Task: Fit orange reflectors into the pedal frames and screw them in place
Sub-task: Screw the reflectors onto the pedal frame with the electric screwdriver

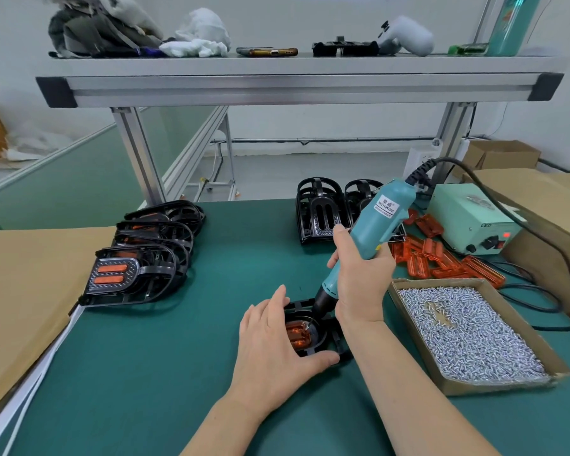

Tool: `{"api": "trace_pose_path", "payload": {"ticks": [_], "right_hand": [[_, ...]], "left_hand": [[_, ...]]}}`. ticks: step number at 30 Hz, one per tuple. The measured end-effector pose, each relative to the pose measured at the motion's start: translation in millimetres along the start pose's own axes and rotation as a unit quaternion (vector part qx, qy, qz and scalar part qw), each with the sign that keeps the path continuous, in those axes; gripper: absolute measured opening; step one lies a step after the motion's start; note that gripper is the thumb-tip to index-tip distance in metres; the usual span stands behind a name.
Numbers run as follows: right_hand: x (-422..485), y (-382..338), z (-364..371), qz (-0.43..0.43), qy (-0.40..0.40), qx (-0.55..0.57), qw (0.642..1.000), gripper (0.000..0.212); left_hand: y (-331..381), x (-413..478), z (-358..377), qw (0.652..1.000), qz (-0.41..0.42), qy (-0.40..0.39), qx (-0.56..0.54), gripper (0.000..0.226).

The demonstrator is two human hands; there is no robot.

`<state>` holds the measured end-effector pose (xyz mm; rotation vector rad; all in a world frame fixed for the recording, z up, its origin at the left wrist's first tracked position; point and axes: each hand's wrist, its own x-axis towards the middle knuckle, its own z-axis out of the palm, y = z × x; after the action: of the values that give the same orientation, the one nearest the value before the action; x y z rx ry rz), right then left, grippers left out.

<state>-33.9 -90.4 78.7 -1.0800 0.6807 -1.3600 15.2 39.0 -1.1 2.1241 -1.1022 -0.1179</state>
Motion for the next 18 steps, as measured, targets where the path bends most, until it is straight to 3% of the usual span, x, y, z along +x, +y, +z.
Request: {"api": "trace_pose_path", "payload": {"ticks": [18], "right_hand": [[-13.3, -1.5, 13.0, -0.057, -0.175, -0.041, 0.982, 0.02]], "left_hand": [[1.9, 0.3, -0.3, 1.0, 0.002, 0.011, -0.001, 0.123]]}}
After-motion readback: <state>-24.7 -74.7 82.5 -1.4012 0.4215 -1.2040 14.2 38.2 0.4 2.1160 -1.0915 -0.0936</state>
